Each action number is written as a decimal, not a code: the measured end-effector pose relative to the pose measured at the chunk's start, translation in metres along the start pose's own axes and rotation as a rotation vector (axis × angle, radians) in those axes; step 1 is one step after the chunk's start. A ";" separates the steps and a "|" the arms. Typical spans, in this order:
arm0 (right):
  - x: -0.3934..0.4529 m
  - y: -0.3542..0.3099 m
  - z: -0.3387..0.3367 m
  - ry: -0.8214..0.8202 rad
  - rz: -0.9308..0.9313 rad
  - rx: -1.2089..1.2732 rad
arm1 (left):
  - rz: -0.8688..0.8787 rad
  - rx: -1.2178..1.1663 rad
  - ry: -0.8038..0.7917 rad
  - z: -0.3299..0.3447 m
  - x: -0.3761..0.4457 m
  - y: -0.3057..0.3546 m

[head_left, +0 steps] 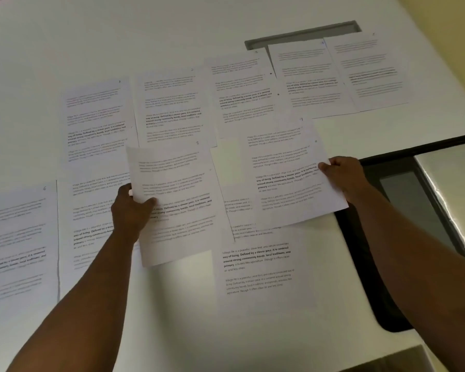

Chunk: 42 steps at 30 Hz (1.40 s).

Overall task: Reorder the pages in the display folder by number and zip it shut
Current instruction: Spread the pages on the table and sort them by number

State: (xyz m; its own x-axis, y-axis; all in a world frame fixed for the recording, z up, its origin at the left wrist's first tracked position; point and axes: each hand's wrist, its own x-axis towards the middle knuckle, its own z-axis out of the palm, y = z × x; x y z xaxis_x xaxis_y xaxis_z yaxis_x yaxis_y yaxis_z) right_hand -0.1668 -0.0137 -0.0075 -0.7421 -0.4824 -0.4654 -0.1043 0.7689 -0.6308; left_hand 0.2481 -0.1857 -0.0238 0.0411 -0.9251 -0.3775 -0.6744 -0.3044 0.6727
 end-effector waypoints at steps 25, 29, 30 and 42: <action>-0.158 0.045 0.087 -0.032 0.033 -0.417 | 0.430 0.805 -0.052 0.040 -0.071 -0.059; -0.178 0.055 0.096 0.011 0.012 -0.525 | 0.479 0.822 -0.109 0.046 -0.099 -0.074; -0.181 0.057 0.098 0.030 -0.003 -0.528 | 0.490 0.831 -0.129 0.047 -0.103 -0.077; -0.201 0.064 0.095 0.005 0.159 -0.195 | 0.469 0.859 -0.261 0.055 -0.124 -0.086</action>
State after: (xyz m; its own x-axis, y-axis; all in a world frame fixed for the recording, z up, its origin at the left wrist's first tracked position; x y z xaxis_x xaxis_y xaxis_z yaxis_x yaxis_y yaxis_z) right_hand 0.0389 0.0925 -0.0135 -0.7627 -0.3470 -0.5457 -0.1111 0.9016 -0.4181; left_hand 0.2607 -0.0325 -0.0694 -0.4572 -0.7997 -0.3892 -0.8875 0.4384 0.1418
